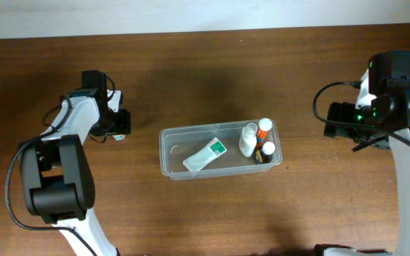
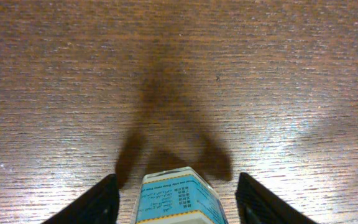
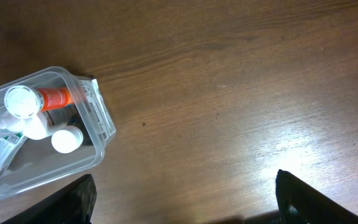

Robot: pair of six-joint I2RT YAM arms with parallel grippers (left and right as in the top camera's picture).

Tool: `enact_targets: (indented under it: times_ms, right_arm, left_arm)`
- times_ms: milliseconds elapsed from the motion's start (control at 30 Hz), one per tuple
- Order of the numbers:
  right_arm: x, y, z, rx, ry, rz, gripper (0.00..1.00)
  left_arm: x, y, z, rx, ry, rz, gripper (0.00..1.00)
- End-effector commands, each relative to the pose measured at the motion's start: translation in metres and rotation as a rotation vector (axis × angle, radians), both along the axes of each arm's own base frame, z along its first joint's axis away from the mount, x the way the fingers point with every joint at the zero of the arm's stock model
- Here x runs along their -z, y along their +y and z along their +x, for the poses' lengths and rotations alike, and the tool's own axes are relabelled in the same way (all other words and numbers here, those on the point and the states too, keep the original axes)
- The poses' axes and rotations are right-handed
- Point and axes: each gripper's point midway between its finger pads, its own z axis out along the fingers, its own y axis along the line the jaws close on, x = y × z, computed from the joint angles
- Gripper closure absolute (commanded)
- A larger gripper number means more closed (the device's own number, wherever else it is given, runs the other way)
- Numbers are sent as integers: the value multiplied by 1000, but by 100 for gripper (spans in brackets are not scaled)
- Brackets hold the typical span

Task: Pack container
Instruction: 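Grasp the gold-capped jar with the left gripper, then carry the jar into the container and release it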

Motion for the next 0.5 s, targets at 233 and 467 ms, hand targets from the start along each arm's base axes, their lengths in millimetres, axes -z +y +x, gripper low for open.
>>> enact_targets:
  times_ms: [233,467]
  right_arm:
    - [1,-1,0,2,2,2,16]
    - [1,-1,0,2,2,2,16]
  left_arm:
    - [2,-1,-7,1,29,-6,61]
    - [-54,-15,-10,28,-41,-34,68]
